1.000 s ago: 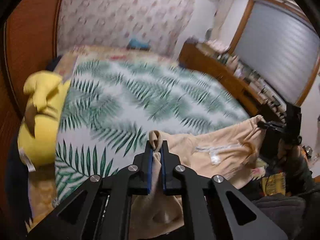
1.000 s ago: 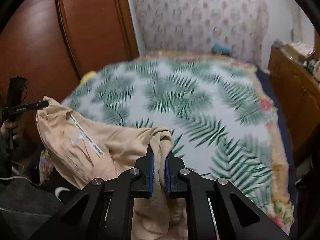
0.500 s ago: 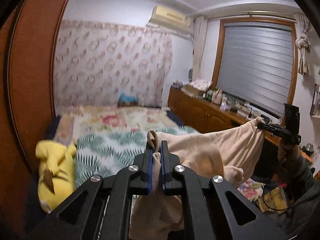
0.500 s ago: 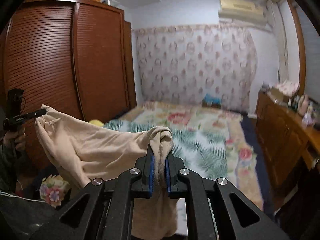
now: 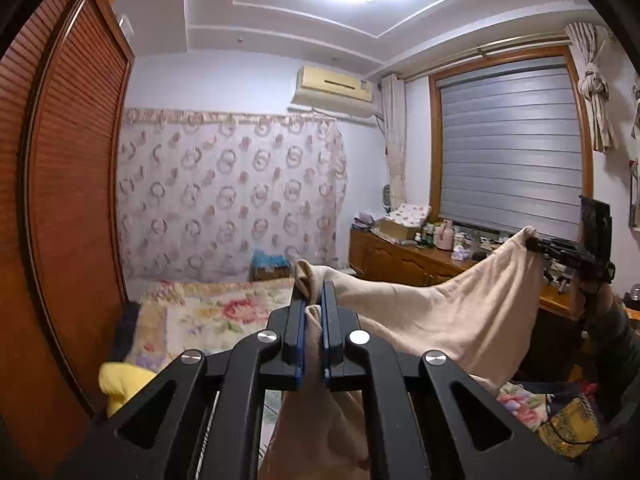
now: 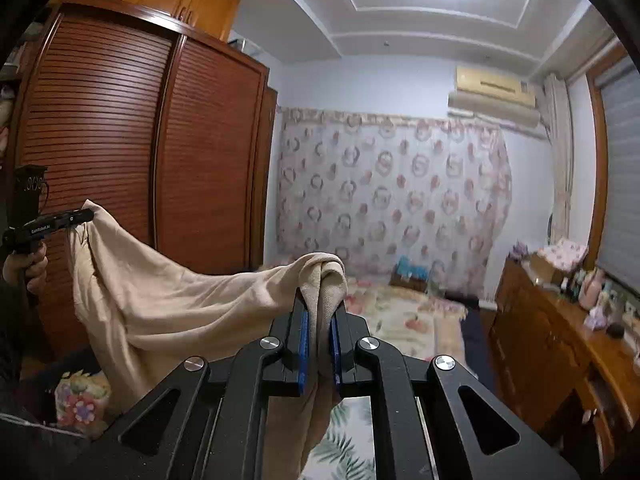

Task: Fold small clothes
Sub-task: 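Grasp the shirt edge with both tools and lift it high, then lay the lifted shirt down folded and open both tools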

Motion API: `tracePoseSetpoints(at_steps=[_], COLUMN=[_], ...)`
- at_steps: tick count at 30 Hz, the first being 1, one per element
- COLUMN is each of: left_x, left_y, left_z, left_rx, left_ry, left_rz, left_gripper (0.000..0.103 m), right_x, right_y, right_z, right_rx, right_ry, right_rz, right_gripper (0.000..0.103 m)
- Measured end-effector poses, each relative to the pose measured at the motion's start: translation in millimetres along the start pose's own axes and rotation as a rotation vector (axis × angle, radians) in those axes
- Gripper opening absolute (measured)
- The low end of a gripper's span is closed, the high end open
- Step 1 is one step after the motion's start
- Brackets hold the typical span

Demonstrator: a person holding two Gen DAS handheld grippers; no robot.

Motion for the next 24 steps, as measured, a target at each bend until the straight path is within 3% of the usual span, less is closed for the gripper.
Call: tracePoseSetpoints(at_steps=[6,9,13,16,19,20,24], left_x=[5.3,19.4,53.8,87.0,118.8,135.4,177.9], left_y=[43.6,57.5,46.9,22.4,-15.2,-36.0,-100.0], left_z=[16.7,40.2,110.7,176.7,243.6,272.1,333.1], left_rx=[-0.066,-0.112,-0.040,0.032,0.126,0.193,0.379], left_ry=[0.028,0.131,0.173,0.212,0.254,0.280,0.312], left_rz=[0.017,0.074,0.055,0.040,0.029,0.028,-0.039], left_gripper=[0.007,0.007,0.007,0.007,0.009,0.014,0.018], right_x=[-15.8,-20.0,-30.5,-39.8,-40.9,-38.4,-17.8], right_y=[12.7,15.1,1.3,-30.3,-85.1,-111.7,-219.2], right_z=[32.5,62.2,141.1,215.1,293.4,321.8,405.5], right_rx=[-0.036,-0.027,0.072,0.158,0.252,0.293,0.538], right_ry=[-0.042,-0.058,-0.089,-0.086,-0.059,-0.049,-0.012], right_rz=[-0.016,-0.031,-0.065,-0.067,-0.028,-0.008,0.030], right_gripper=[0.009,0.009,0.009,0.009,0.009,0.009,0.016])
Point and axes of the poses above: each gripper's, at about its wrist camera, not at the fingertips, and z roughly the way its jaws point, x to its left, y to its top, the point moved 9 cm from there along z, roughly the way its jaws point, and after that the axes turned 15 degrees about -z, right-handed, at the moved point
